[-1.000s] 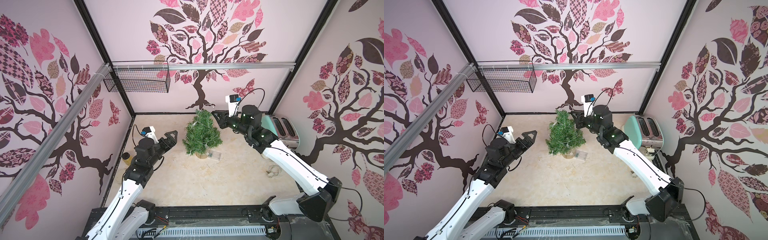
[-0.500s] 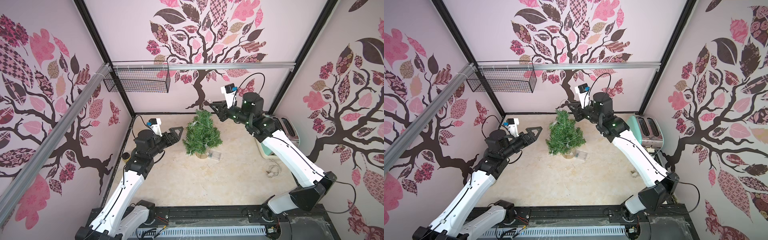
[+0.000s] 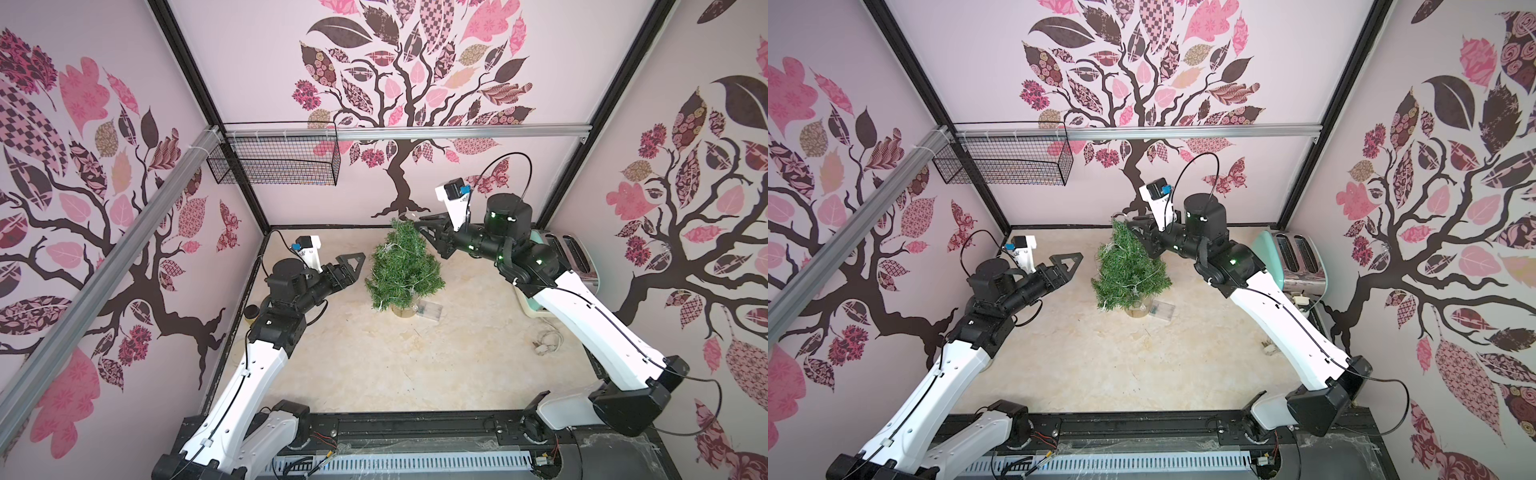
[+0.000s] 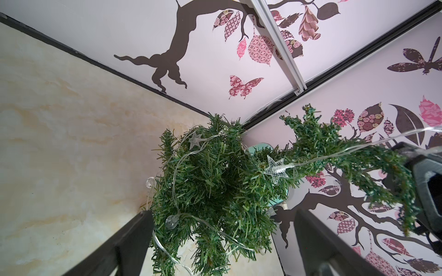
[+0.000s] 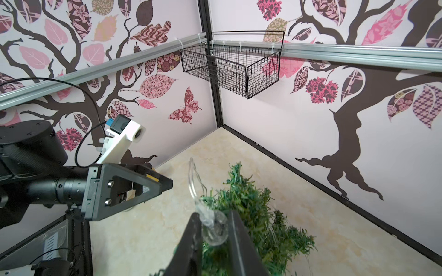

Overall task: Remove string lights from the small christmas tree
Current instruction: Remove the light string from the Christmas tree.

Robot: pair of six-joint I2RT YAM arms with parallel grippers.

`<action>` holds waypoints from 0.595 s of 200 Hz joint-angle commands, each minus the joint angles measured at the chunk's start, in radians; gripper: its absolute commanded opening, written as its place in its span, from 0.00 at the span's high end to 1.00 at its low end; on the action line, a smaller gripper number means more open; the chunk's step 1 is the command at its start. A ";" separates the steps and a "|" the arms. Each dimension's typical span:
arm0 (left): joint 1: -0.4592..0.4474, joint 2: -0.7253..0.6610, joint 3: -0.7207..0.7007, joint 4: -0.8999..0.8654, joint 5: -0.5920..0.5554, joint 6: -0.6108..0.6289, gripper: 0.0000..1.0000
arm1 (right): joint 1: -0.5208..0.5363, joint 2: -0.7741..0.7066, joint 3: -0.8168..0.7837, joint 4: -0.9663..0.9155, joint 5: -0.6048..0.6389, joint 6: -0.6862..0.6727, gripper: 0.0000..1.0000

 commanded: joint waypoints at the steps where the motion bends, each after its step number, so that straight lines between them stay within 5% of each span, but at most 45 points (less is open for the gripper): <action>1: 0.007 0.001 0.019 0.007 0.008 0.015 0.03 | 0.033 -0.064 -0.030 -0.001 -0.007 -0.018 0.85; 66: 0.019 -0.016 0.005 0.004 -0.048 -0.002 0.03 | 0.113 -0.172 -0.142 -0.025 0.005 -0.028 0.85; 119: 0.021 -0.030 0.009 -0.012 -0.091 0.001 0.03 | 0.113 -0.367 -0.319 0.079 0.240 0.024 0.87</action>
